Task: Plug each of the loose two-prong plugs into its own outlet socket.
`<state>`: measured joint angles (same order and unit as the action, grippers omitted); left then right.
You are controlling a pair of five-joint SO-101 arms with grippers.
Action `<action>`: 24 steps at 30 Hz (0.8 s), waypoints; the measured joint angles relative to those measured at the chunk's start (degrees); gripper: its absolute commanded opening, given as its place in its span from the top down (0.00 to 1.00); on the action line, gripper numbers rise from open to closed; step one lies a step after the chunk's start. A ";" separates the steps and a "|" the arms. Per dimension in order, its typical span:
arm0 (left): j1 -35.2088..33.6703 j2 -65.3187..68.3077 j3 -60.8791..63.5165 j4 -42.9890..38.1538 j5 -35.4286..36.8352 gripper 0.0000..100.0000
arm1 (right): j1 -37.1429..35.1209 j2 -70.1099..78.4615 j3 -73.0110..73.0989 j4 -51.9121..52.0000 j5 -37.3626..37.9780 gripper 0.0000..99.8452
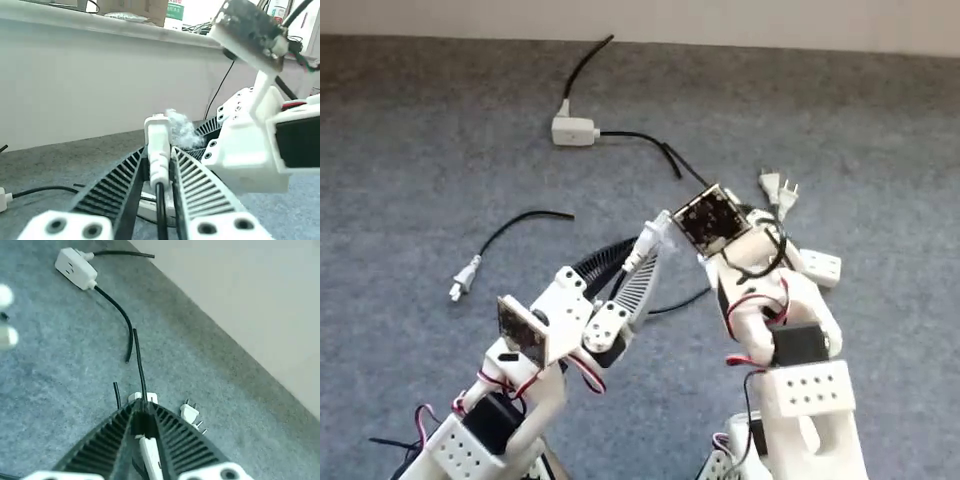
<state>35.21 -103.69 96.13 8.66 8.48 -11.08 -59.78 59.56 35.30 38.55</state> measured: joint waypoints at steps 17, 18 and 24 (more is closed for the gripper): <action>-0.09 0.09 0.09 0.00 0.00 0.99 | -13.19 0.00 -33.49 21.98 -1.14 0.99; -0.26 0.09 0.09 0.00 0.00 0.99 | -15.12 0.00 -35.87 22.68 -2.02 0.99; -0.44 0.09 0.09 1.67 0.00 0.99 | -15.65 -0.44 -40.26 25.67 -4.57 0.99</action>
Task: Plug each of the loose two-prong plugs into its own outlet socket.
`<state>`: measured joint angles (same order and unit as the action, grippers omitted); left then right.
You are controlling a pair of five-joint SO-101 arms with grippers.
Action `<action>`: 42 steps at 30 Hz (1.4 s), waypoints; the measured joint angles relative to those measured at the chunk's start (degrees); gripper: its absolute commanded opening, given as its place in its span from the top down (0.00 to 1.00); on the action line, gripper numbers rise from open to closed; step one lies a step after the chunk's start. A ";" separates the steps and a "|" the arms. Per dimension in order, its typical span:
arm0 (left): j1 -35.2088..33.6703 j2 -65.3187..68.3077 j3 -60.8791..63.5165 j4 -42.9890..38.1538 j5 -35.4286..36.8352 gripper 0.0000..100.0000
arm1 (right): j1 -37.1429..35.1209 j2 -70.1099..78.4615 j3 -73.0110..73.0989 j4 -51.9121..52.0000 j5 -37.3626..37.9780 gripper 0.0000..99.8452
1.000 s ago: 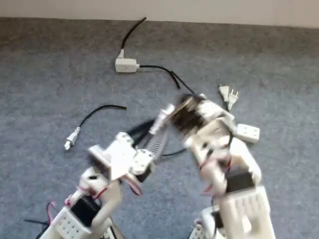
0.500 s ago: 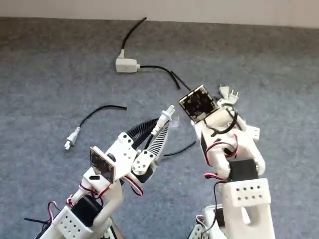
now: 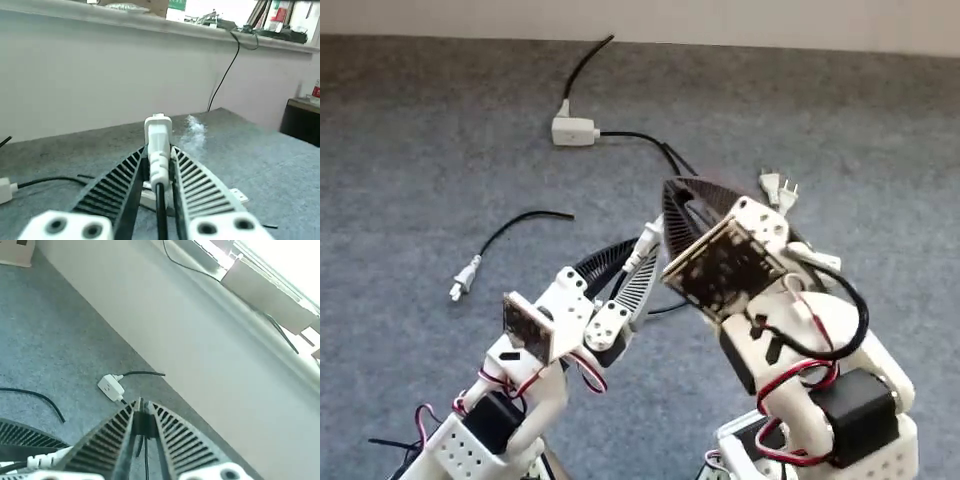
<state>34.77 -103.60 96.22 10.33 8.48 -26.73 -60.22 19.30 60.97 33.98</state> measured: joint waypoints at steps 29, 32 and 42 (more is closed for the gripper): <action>-26.55 56.53 -55.56 51.96 0.26 0.99 | 49.76 0.26 16.09 29.98 -0.18 0.99; -27.60 57.85 -58.64 60.13 0.26 0.99 | 48.79 0.26 23.82 25.76 -0.18 0.99; -31.47 58.02 -56.35 71.74 1.05 0.99 | 24.97 0.35 48.09 7.65 -9.32 0.99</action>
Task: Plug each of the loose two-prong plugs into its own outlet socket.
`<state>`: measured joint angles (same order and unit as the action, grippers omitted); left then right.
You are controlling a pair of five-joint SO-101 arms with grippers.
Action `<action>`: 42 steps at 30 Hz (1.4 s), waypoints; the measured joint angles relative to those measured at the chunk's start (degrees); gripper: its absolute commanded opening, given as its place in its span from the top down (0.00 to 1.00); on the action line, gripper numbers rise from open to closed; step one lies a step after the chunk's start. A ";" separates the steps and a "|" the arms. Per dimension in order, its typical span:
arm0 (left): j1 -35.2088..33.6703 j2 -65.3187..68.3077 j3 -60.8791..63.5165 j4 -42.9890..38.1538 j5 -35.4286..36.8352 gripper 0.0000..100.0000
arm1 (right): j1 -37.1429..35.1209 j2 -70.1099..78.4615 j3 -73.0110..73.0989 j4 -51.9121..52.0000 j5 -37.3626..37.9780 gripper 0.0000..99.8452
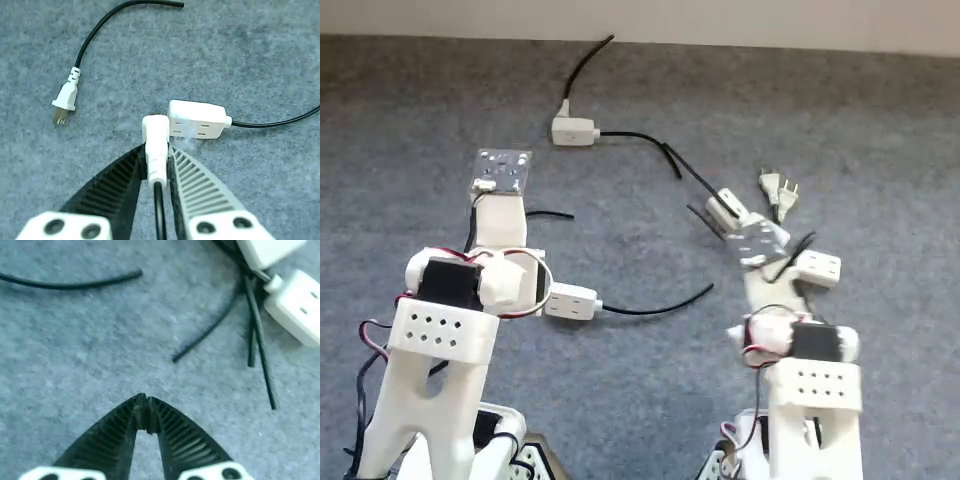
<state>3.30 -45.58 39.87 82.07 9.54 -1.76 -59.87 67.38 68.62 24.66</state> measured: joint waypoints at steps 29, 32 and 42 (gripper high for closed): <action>10.20 0.00 19.43 -15.30 9.23 0.99 | -18.99 28.22 3.69 -32.35 -16.26 0.99; 10.20 0.00 23.38 -21.36 9.23 0.99 | -18.99 28.31 3.69 -34.55 -16.26 0.99; 5.80 0.00 23.91 -25.05 9.23 0.99 | -18.99 28.75 3.69 -35.60 -16.35 0.99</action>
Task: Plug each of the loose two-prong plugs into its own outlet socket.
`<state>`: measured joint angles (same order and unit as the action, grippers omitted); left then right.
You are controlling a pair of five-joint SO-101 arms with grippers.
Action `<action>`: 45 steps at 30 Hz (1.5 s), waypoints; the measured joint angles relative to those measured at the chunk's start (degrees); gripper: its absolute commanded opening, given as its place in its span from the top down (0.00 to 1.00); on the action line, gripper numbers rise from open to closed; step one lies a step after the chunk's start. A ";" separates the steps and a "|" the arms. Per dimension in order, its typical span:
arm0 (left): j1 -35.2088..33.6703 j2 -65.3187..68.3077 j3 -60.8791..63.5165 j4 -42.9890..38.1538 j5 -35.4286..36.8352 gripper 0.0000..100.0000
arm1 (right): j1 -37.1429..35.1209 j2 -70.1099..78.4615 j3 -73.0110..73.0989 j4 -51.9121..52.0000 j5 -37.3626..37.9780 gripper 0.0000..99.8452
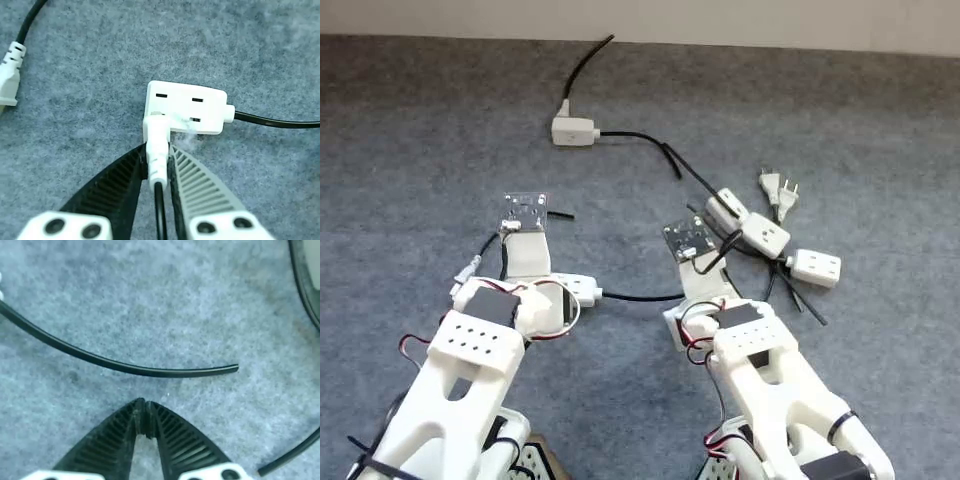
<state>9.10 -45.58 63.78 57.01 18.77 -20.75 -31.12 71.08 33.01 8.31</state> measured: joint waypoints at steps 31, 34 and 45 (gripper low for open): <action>-0.09 0.53 -0.35 -2.81 -2.20 0.99 | 0.00 0.00 1.05 -0.44 0.00 0.99; -0.09 0.53 -0.35 -2.81 -2.20 0.99 | 0.00 0.00 1.05 -0.44 0.00 0.99; -0.09 0.53 0.44 -2.64 -2.20 0.99 | 0.00 0.00 1.05 -0.44 0.00 0.99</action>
<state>9.01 -45.05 64.22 54.37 16.57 -20.75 -31.12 72.13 32.57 8.31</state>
